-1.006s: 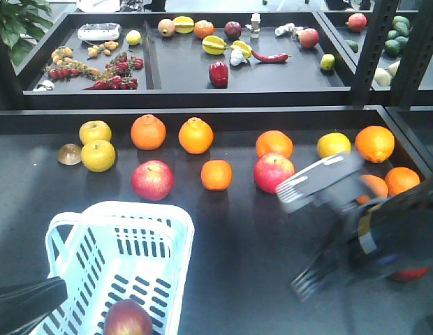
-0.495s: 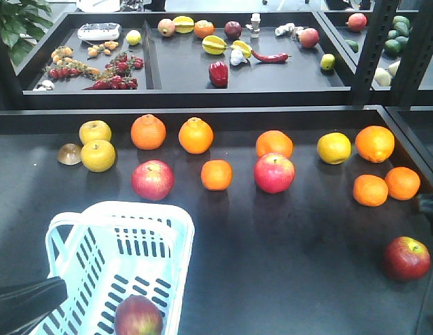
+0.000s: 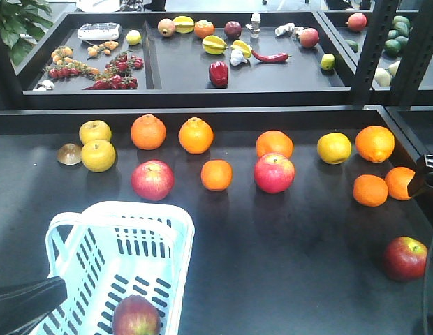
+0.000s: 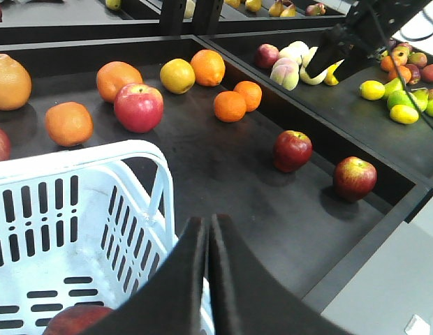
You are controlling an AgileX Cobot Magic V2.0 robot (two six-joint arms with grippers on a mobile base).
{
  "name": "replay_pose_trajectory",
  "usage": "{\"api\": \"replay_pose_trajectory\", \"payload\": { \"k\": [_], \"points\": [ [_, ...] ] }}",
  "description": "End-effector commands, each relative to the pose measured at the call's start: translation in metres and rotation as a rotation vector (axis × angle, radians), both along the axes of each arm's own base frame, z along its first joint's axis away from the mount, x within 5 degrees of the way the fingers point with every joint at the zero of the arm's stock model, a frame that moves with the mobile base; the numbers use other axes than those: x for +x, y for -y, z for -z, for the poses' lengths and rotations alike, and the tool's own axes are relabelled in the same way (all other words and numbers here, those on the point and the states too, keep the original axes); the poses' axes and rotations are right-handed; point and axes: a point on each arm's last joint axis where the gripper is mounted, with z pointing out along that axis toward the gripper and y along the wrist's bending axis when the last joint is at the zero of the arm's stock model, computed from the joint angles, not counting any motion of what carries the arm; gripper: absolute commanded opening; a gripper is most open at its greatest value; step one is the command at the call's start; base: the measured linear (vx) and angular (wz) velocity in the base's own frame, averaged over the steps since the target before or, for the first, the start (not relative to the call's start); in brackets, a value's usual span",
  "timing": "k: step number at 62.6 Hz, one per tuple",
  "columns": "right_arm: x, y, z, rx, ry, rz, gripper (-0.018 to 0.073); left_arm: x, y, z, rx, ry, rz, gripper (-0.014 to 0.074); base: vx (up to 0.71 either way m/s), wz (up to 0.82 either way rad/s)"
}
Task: Pick three apples into basket with both arms
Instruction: 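Move the right gripper back toward the remaining red apples, then grasp a second red apple with the right gripper and lift it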
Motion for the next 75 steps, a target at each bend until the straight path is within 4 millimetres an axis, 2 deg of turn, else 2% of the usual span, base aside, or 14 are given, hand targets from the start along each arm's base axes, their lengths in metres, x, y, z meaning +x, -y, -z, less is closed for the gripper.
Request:
{"api": "replay_pose_trajectory", "payload": {
  "k": [1,14,23,42,75],
  "points": [
    [0.008,0.006,-0.01,-0.015,0.028,0.011,0.0719,0.003,-0.001,-0.011,-0.045,0.026,-0.034,-0.0006,0.0,0.0],
    [0.019,0.01,0.031,0.024,-0.081,0.009,0.0682,0.003,-0.001,-0.011,-0.045,0.026,-0.034,-0.0006,0.0,0.0],
    [0.022,0.01,0.05,0.043,-0.133,0.007,0.0652,0.003,-0.001,-0.011,-0.045,0.026,-0.034,-0.0006,0.0,0.0],
    [0.027,0.012,0.076,0.068,-0.186,0.007,0.0601,0.003,-0.001,-0.011,-0.045,0.028,-0.037,-0.0006,0.0,0.0],
    [0.029,0.013,0.119,0.102,-0.284,0.008,0.0594,0.003,-0.001,-0.011,-0.045,0.028,-0.037,-0.0006,0.0,0.0]
  ]
}}
